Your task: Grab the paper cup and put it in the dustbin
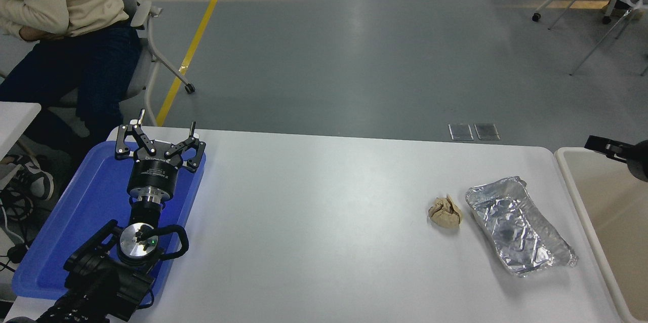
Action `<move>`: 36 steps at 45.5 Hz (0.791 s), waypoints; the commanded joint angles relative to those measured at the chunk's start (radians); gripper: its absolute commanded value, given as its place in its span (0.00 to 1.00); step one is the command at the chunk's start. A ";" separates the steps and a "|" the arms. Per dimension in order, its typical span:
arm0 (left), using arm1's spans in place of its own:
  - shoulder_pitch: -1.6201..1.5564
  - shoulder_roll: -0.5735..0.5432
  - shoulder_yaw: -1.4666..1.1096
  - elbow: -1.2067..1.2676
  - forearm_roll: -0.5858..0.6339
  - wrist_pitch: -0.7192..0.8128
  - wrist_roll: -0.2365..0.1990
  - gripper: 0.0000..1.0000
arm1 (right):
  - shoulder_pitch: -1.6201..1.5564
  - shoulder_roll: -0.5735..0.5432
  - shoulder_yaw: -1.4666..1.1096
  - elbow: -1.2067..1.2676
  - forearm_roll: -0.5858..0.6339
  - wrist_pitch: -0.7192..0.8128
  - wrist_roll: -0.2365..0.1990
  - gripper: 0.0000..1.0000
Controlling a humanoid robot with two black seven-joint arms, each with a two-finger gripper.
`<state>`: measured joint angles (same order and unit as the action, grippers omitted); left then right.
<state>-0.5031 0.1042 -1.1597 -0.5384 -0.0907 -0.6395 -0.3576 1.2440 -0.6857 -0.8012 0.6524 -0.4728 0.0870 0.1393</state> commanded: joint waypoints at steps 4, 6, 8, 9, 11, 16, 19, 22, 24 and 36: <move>0.000 0.000 0.000 0.000 0.000 0.000 0.000 1.00 | 0.350 0.006 -0.239 0.392 -0.027 0.004 -0.013 1.00; -0.002 0.000 0.000 0.000 0.000 0.000 0.000 1.00 | 0.392 0.025 -0.275 0.435 -0.021 0.004 -0.015 1.00; -0.002 0.000 0.000 0.000 0.000 0.000 0.000 1.00 | 0.431 0.043 -0.306 0.476 -0.020 0.002 -0.017 1.00; 0.000 0.000 0.000 0.000 0.000 0.000 0.000 1.00 | 0.448 0.052 -0.318 0.495 -0.015 0.002 -0.017 1.00; 0.000 0.000 0.000 0.000 0.000 0.000 0.000 1.00 | 0.481 0.080 -0.345 0.529 0.002 0.002 -0.020 1.00; -0.002 0.000 0.000 0.000 0.000 0.000 0.000 1.00 | 0.554 0.147 -0.417 0.590 0.046 0.007 -0.020 1.00; -0.002 0.000 0.000 0.000 0.000 0.000 0.000 1.00 | 0.594 0.196 -0.457 0.625 0.078 0.010 -0.020 1.00; -0.002 0.000 0.000 0.000 0.000 0.000 0.000 1.00 | 0.629 0.236 -0.477 0.664 0.118 0.011 -0.020 1.00; -0.002 0.000 0.000 0.000 0.000 0.000 0.000 1.00 | 0.653 0.259 -0.480 0.688 0.149 0.019 -0.020 1.00; 0.000 0.000 0.000 0.000 0.000 0.000 0.000 1.00 | 0.816 0.382 -0.478 0.863 0.301 0.046 -0.020 1.00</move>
<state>-0.5046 0.1043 -1.1597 -0.5384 -0.0906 -0.6398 -0.3574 1.9098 -0.4159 -1.2478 1.3524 -0.2871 0.1171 0.1204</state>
